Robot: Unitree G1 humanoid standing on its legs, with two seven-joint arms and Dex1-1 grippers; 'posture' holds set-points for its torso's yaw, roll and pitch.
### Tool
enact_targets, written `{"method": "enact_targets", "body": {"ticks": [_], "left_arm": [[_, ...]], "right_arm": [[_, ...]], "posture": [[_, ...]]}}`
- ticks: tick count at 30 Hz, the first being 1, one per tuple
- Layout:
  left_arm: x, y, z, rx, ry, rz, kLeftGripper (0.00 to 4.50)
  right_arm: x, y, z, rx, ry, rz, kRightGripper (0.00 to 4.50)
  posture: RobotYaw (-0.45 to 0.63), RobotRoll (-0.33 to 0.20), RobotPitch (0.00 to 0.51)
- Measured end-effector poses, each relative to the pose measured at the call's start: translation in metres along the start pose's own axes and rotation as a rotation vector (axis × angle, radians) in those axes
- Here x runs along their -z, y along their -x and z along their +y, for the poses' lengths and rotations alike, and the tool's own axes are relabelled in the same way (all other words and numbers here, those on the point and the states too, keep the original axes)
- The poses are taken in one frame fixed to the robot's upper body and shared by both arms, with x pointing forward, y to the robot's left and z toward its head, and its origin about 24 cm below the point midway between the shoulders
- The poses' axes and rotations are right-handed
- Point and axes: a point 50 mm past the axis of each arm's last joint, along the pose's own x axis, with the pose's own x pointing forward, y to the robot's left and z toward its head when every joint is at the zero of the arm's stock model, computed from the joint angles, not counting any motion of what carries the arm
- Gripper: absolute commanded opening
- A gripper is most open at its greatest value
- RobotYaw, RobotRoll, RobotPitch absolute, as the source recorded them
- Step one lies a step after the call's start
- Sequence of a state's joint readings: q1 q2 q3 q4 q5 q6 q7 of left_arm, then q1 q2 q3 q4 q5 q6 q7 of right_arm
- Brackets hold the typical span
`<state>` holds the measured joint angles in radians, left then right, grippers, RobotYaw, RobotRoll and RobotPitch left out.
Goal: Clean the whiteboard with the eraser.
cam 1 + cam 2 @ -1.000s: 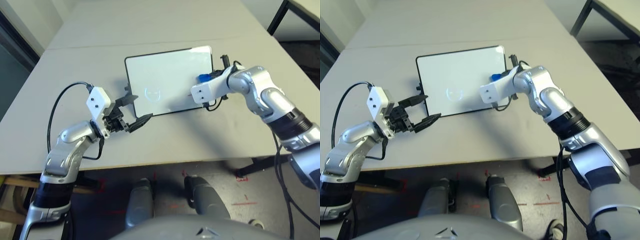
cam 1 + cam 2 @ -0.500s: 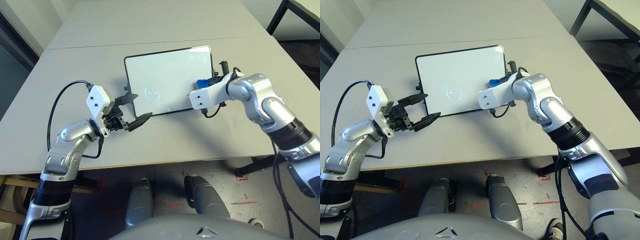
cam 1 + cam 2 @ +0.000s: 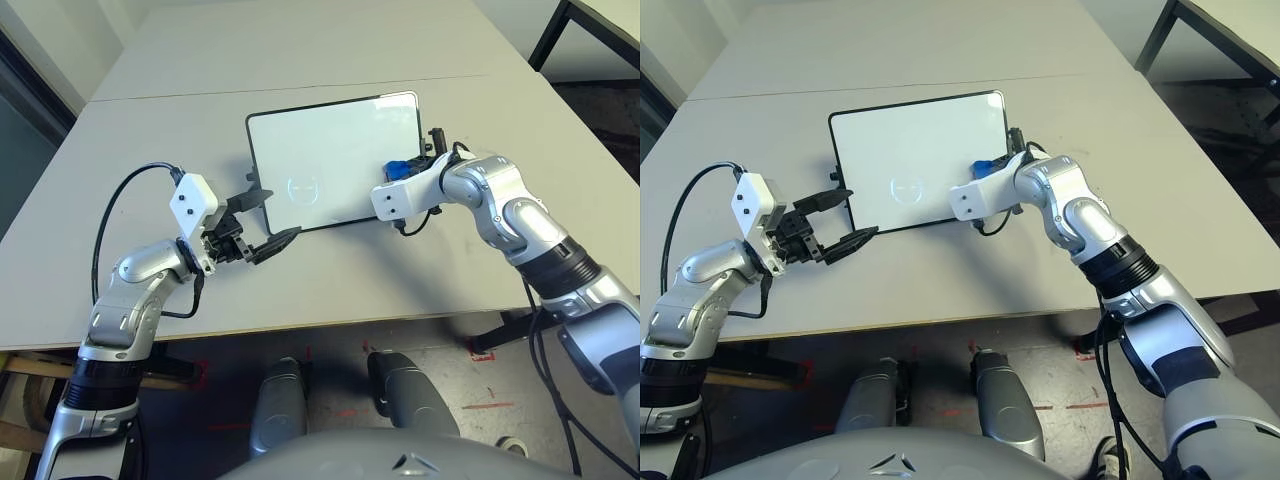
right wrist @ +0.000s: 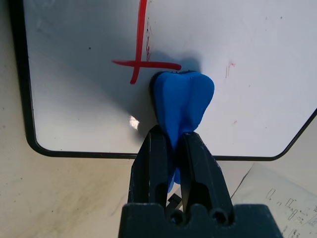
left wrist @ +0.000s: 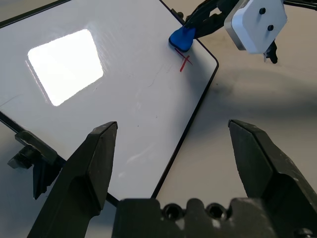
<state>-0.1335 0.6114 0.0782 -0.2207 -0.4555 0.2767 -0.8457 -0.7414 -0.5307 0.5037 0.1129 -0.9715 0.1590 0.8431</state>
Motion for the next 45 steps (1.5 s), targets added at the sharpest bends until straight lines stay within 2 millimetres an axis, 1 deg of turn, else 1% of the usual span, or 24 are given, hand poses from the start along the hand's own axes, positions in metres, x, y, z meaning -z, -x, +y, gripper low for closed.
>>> {"method": "enact_targets", "body": {"ticks": [3,10,13,17,20,30,33,40,42,43,45], "left_arm": [[0.001,0.0,0.0,-0.001,0.001,0.001,4.5],[0.001,0.001,0.0,0.004,0.0,0.0,4.5],[0.001,0.001,0.0,0.004,0.0,0.0,4.5],[0.001,0.001,0.0,0.004,0.001,0.001,4.5],[0.002,0.001,-0.001,0.006,0.001,0.001,4.5],[0.004,0.003,-0.002,0.012,0.007,0.006,4.5],[0.004,0.003,-0.002,0.012,0.007,0.006,4.5],[0.004,0.003,-0.002,0.012,0.005,0.008,4.5],[0.004,0.003,-0.002,0.012,0.004,0.009,4.5],[0.004,0.003,-0.002,0.012,0.004,0.009,4.5],[0.004,0.004,-0.002,0.012,0.002,0.013,4.5]], "right_arm": [[-0.006,-0.001,0.002,0.0,-0.003,-0.02,0.14],[-0.031,-0.001,0.004,-0.008,0.021,-0.106,0.14],[-0.037,0.0,0.006,-0.018,0.025,-0.127,0.14],[-0.035,0.0,0.007,-0.022,0.027,-0.121,0.14],[-0.029,0.001,0.008,-0.03,0.034,-0.102,0.14],[0.01,0.005,0.011,-0.06,0.038,0.025,0.14],[0.017,0.006,0.013,-0.066,0.03,0.045,0.14],[0.015,0.006,0.013,-0.06,0.02,0.042,0.14],[0.012,0.006,0.013,-0.055,0.008,0.035,0.14],[0.009,0.006,0.013,-0.052,0.004,0.028,0.14],[0.003,0.005,0.015,-0.054,0.001,0.015,0.14]], "posture": [[-0.06,0.0,0.112],[-0.07,0.0,0.116],[-0.07,0.0,0.119],[-0.07,0.0,0.122],[-0.08,0.0,0.125],[-0.08,0.0,0.132],[-0.08,0.0,0.134],[-0.08,0.0,0.137],[-0.08,0.0,0.137],[-0.08,0.0,0.147],[-0.07,0.0,0.151]]}}
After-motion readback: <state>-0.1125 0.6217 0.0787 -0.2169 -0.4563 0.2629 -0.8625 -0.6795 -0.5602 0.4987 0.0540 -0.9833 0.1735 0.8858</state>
